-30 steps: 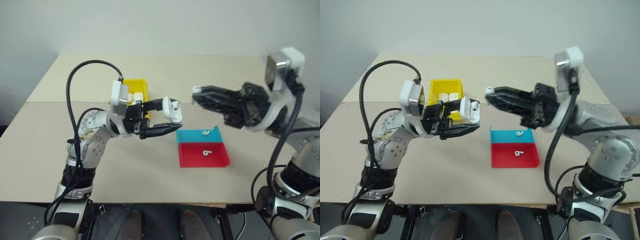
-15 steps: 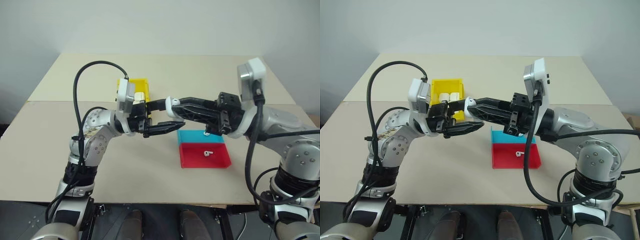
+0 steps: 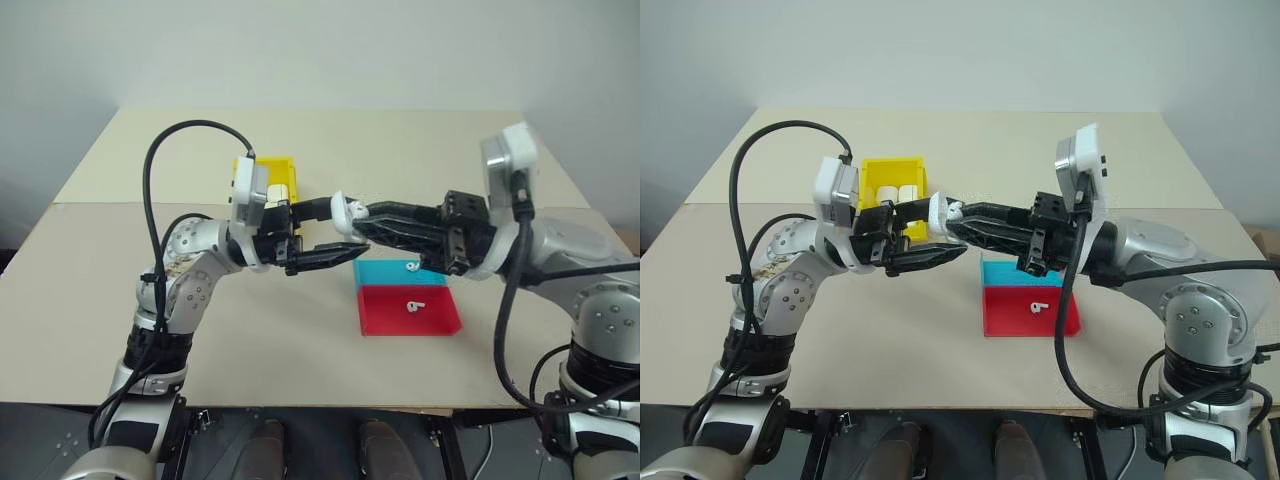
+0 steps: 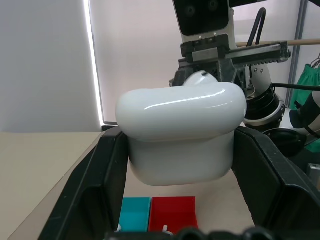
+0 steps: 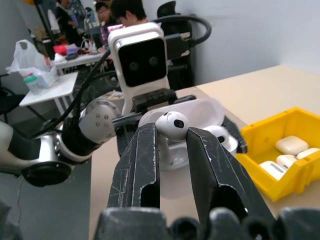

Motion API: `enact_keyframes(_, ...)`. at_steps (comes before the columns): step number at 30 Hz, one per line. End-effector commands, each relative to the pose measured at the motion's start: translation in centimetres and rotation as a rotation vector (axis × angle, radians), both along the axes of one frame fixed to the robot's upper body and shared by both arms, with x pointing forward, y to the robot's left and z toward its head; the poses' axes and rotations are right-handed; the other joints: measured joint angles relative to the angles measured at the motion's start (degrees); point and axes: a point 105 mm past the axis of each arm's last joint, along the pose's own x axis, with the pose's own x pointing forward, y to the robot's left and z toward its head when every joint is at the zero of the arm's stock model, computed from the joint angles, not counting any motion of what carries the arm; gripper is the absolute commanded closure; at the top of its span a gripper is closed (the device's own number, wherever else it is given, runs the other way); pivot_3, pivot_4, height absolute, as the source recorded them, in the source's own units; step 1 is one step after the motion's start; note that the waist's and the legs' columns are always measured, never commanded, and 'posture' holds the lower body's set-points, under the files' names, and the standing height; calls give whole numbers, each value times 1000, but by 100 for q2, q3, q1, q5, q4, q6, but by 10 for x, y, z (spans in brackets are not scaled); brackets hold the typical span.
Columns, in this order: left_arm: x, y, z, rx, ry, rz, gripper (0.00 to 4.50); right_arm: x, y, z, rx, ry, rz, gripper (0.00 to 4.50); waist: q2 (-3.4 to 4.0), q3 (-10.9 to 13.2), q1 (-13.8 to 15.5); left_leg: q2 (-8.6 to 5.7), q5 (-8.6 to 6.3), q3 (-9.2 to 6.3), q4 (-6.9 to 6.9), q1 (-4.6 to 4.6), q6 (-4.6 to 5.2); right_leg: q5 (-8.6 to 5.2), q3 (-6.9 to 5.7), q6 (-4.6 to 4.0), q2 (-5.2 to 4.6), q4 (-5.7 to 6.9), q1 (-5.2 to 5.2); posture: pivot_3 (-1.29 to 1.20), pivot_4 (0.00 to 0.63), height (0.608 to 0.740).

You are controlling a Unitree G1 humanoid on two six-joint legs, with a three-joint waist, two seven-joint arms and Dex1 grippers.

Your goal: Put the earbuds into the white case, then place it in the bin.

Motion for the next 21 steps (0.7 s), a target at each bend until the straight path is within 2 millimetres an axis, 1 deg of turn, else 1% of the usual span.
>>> enact_keyframes(1, -4, 2, 15, -23, -76, 0, 1678, -5, 0, 2, -21, -46, 20, 2500, 0, 0, 4, 0, 0, 0, 0, 0, 0, 0, 0, 0, 0, 0, 0, 0, 150, 740)
enact_keyframes(3, -3, 1, 15, -24, -78, 1, 1678, -5, 0, 1, -29, -53, 24, 1896, 0, 0, 7, 0, 0, 0, 0, 0, 0, 0, 0, 0, 0, -1, 0, 0, 150, 740)
enact_keyframes(5, -3, 2, 15, -25, -80, 1, 1678, -5, -1, 1, -33, -53, 19, 1138, 0, 0, 10, 0, 0, 0, 0, 0, 0, 0, 0, 0, 0, -1, 0, 0, 150, 740)
enact_keyframes(8, -3, 2, 15, -25, -83, 2, 1678, -5, -7, 5, -30, -68, 5, 142, 0, 0, 9, 0, 0, 0, 0, 0, 0, 0, 0, 0, 0, -1, 0, 0, 150, 740)
enact_keyframes(10, -3, 2, 14, -23, -82, 4, 1678, -9, -13, 10, -22, -82, 6, 142, 0, 0, 11, 0, 0, 0, 0, 0, 0, 0, 0, 0, 0, -1, 0, 0, 150, 740)
enact_keyframes(13, -2, 3, 9, -11, -67, 6, 1678, -22, -22, 25, 20, -98, 46, 142, -1, 1, 19, 0, 0, 0, 0, -2, 1, 0, 0, 0, -1, -6, 1, 0, 150, 740)
enact_keyframes(17, 1, 2, 2, 1, -44, 14, 1678, -31, -22, 35, 17, -129, 86, 142, -1, 0, 18, 1, -2, 0, 0, -1, 2, 0, -1, 0, -1, -8, 4, 0, 150, 740)
enact_keyframes(20, 2, 0, 0, 1, -44, 15, 1678, -32, -20, 36, 9, -140, 97, 142, -1, 0, 4, 2, -1, 1, 0, 2, 2, 0, 0, 0, 1, -3, 3, 0, 150, 740)
enact_keyframes(21, 2, 0, 0, 2, -47, 12, 1678, -29, -20, 37, 7, -146, 86, 142, -1, 0, 6, 1, -1, 1, 0, 2, 2, 0, 0, 0, 1, -2, 3, 0, 150, 740)
